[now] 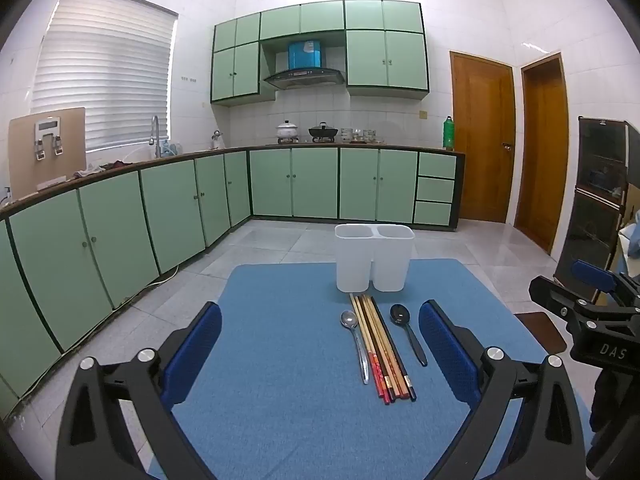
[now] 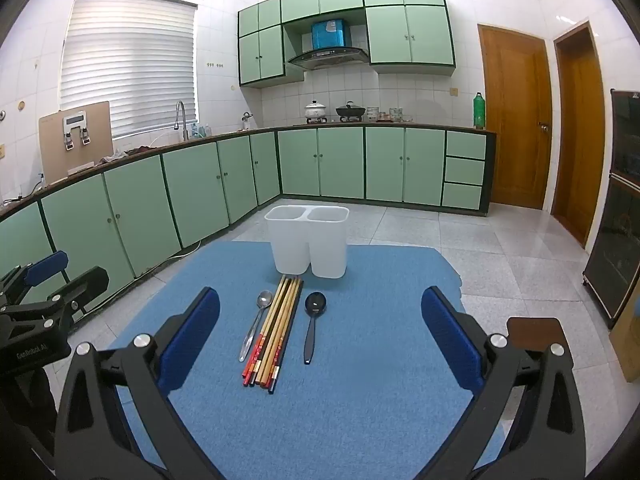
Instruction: Organize utensils
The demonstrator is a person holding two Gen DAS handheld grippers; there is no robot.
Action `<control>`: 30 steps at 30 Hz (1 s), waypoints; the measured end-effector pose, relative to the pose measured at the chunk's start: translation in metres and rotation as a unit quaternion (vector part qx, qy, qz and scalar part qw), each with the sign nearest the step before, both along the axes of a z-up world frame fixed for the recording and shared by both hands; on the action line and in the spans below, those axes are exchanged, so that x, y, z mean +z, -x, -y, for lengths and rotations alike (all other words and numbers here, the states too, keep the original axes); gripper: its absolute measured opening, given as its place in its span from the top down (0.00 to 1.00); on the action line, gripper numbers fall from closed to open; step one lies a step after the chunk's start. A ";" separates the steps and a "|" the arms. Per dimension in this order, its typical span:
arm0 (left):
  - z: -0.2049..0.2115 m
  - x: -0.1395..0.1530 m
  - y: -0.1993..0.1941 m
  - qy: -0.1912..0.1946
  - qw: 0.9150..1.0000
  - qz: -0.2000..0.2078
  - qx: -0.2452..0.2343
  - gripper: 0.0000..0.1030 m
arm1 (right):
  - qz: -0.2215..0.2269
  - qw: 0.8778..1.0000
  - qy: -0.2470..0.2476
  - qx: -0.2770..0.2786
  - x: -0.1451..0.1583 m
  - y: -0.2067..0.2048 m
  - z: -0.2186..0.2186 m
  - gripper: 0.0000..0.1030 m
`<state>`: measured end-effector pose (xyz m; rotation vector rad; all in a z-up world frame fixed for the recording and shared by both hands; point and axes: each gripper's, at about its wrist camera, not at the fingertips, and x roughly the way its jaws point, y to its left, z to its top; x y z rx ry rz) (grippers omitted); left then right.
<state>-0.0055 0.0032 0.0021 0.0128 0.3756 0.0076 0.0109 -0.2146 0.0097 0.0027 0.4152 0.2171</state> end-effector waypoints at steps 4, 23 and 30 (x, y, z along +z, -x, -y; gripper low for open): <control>-0.002 0.001 0.002 0.001 1.000 0.000 -0.001 0.06 | 0.000 1.000 0.000 0.000 0.000 0.000 0.000 0.05; -0.003 -0.002 -0.003 0.003 1.000 -0.006 0.002 0.06 | -0.002 1.000 0.001 0.000 0.003 -0.002 0.000 0.05; -0.003 -0.004 -0.005 0.003 1.000 -0.008 0.003 0.06 | -0.005 1.000 0.000 -0.002 -0.009 -0.006 0.003 0.05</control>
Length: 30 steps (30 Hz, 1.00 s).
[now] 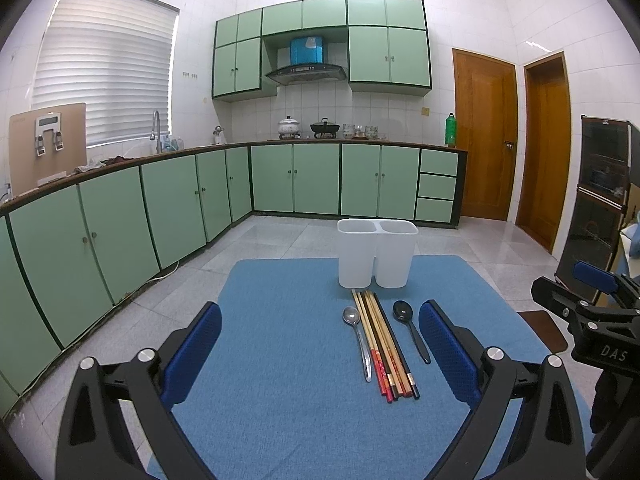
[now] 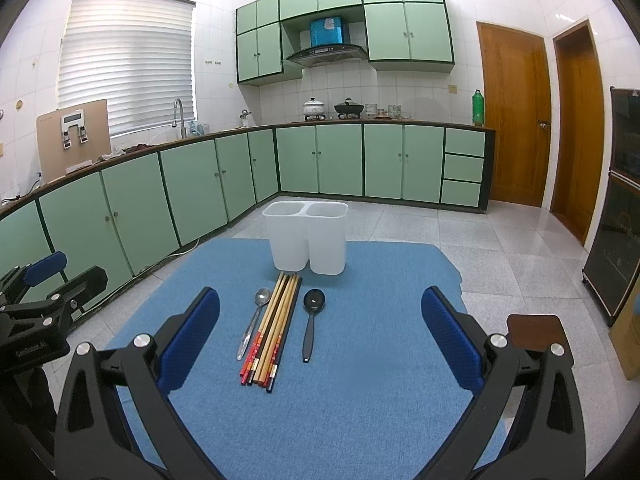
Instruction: Organize utensils
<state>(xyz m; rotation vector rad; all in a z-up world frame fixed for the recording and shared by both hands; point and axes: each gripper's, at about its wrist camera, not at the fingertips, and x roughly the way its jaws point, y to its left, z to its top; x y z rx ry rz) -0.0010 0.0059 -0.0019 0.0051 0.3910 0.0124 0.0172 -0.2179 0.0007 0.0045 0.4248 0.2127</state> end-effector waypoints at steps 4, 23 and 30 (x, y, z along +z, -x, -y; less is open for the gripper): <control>-0.002 -0.001 -0.001 0.000 1.000 -0.002 0.000 0.06 | -0.003 1.000 0.001 0.000 -0.001 -0.002 -0.002 0.05; 0.000 -0.001 -0.003 0.000 1.000 -0.003 0.002 0.06 | -0.003 1.000 0.000 -0.001 -0.002 -0.004 -0.003 0.05; -0.001 -0.002 -0.003 0.001 1.000 -0.003 0.002 0.06 | -0.004 1.000 0.000 -0.001 -0.002 -0.004 -0.003 0.05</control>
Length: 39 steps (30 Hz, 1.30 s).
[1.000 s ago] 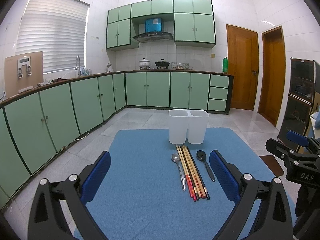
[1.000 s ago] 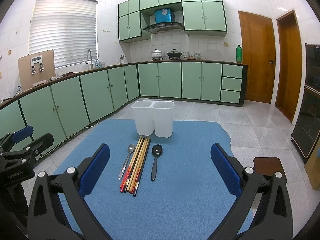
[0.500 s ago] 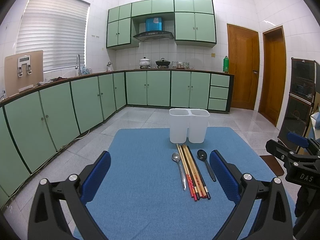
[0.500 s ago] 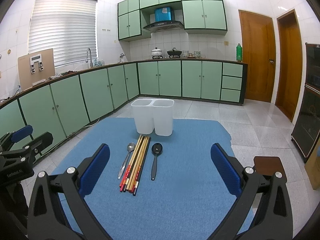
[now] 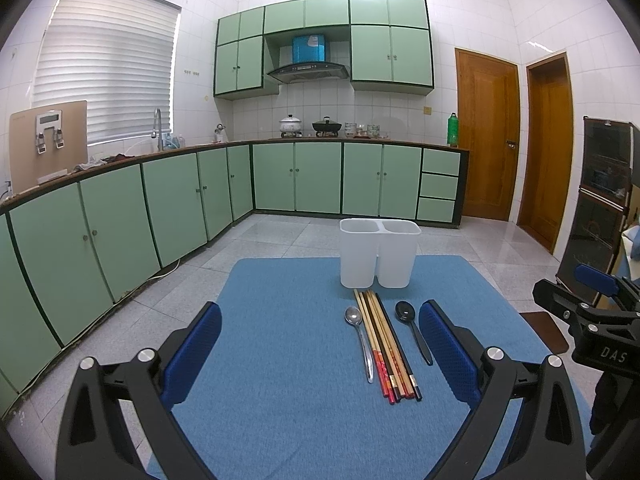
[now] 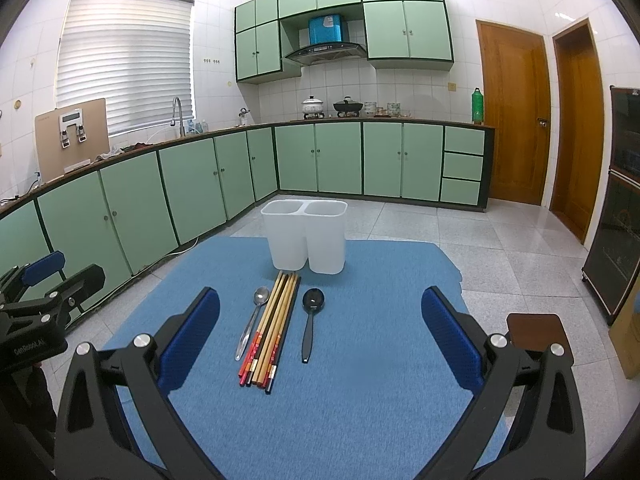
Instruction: Organize utensils
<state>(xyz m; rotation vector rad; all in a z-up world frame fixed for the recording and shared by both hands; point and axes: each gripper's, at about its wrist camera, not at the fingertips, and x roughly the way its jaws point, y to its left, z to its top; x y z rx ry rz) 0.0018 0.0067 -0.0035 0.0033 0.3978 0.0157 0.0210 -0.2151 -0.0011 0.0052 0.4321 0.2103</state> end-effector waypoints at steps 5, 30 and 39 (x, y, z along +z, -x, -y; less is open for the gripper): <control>0.000 0.000 0.000 0.000 1.000 -0.001 0.000 0.06 | -0.001 1.000 0.000 0.000 -0.001 -0.001 0.000 0.05; -0.029 -0.061 -0.110 -0.002 0.993 -0.110 0.030 0.06 | -0.113 0.993 0.031 -0.017 -0.065 -0.127 -0.014 0.05; -0.038 -0.100 -0.166 -0.005 0.985 -0.164 0.046 0.06 | -0.175 0.984 0.044 -0.010 -0.111 -0.195 -0.040 0.10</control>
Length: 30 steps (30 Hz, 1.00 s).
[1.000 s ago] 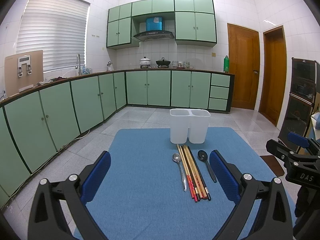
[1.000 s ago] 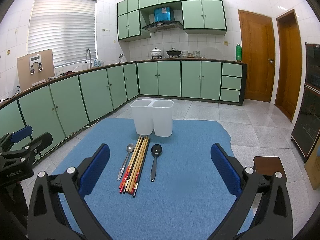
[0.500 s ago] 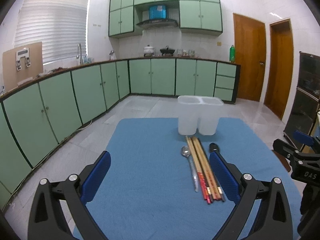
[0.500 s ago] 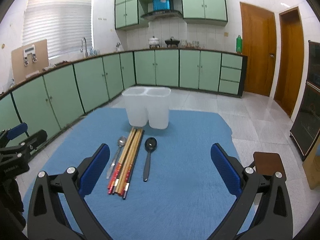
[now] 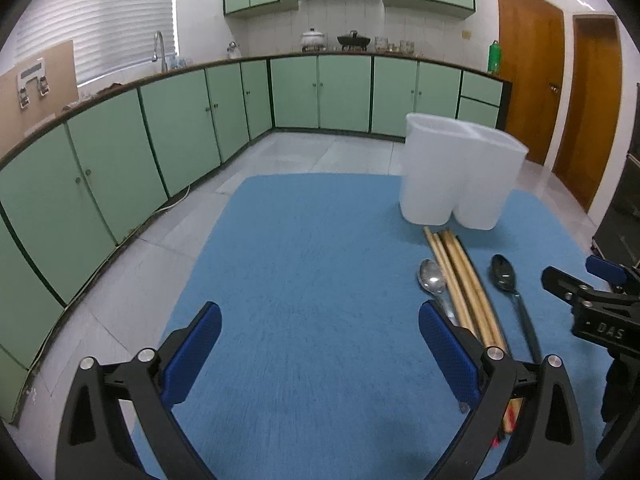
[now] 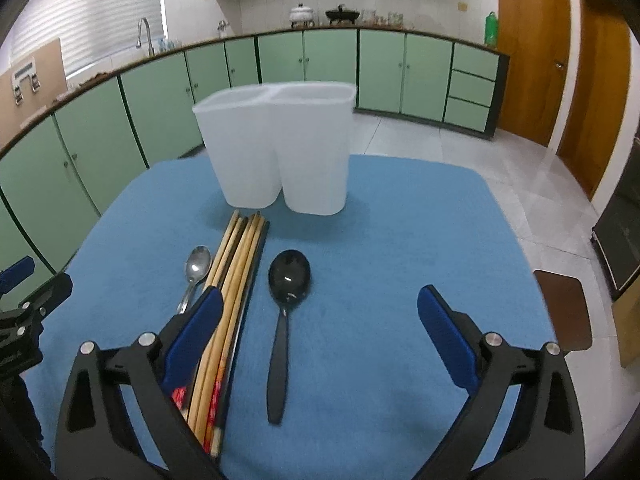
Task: Organize utensils
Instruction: 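Lower the right gripper onto the black plastic spoon and close on it, then grasp the silver spoon with the left gripper while the right gripper holds the black spoon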
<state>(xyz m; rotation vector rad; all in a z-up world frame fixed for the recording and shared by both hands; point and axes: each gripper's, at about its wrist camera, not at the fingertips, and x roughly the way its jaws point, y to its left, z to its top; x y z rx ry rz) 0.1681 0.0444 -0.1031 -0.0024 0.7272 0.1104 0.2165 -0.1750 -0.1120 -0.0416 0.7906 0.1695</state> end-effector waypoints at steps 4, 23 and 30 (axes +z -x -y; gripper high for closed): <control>-0.002 -0.010 -0.016 0.002 1.000 -0.014 0.000 0.06 | -0.029 1.000 0.000 -0.001 -0.017 -0.022 -0.008 0.22; 0.015 -0.022 -0.045 0.016 0.998 -0.043 -0.036 0.06 | -0.066 0.998 -0.006 0.003 -0.039 -0.055 -0.015 0.67; 0.041 -0.033 -0.055 0.018 0.995 -0.062 -0.073 0.06 | -0.067 0.998 -0.009 -0.004 -0.037 -0.045 0.009 0.67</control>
